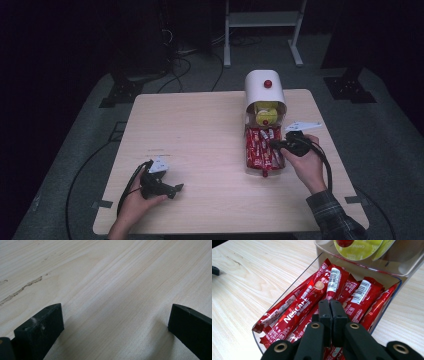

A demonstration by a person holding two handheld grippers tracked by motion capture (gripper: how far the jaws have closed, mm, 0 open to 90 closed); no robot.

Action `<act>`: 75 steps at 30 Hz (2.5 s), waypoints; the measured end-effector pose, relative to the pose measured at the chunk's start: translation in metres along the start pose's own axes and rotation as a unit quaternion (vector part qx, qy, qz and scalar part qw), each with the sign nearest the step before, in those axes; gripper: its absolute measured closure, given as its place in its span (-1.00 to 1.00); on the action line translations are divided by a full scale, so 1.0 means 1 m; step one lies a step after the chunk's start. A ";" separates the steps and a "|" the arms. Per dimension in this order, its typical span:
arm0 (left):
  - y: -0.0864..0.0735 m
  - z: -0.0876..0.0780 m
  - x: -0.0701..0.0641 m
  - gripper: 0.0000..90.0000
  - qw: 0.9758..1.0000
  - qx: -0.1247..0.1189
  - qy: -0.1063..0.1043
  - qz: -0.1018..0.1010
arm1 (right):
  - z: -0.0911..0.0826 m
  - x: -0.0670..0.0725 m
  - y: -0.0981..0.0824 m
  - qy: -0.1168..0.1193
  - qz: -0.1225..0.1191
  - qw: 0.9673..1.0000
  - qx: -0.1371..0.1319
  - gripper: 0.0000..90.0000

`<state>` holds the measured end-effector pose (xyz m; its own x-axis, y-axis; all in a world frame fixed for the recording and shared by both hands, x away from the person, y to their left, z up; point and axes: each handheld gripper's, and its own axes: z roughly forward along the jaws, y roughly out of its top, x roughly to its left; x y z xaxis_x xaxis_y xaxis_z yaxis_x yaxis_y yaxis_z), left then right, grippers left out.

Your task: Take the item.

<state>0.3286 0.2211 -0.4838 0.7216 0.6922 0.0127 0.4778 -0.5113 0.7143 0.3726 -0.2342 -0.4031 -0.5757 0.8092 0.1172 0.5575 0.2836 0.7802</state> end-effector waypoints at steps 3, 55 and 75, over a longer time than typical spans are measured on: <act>0.000 0.000 0.000 -1.00 1.000 0.000 0.000 0.000 | -0.002 0.000 0.001 0.002 0.002 1.000 0.000 0.96; 0.000 0.000 0.000 -1.00 1.000 0.000 0.000 0.000 | -0.051 -0.026 -0.005 -0.024 0.023 0.999 -0.021 0.96; 0.000 0.000 0.000 -1.00 1.000 0.000 0.000 0.000 | -0.062 -0.048 -0.017 -0.055 0.040 0.997 -0.022 0.96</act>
<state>0.3286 0.2211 -0.4838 0.7216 0.6921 0.0129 0.4778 -0.5115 0.7142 0.3535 -0.3095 -0.3845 -0.4599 0.8806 0.1147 0.5717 0.1948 0.7970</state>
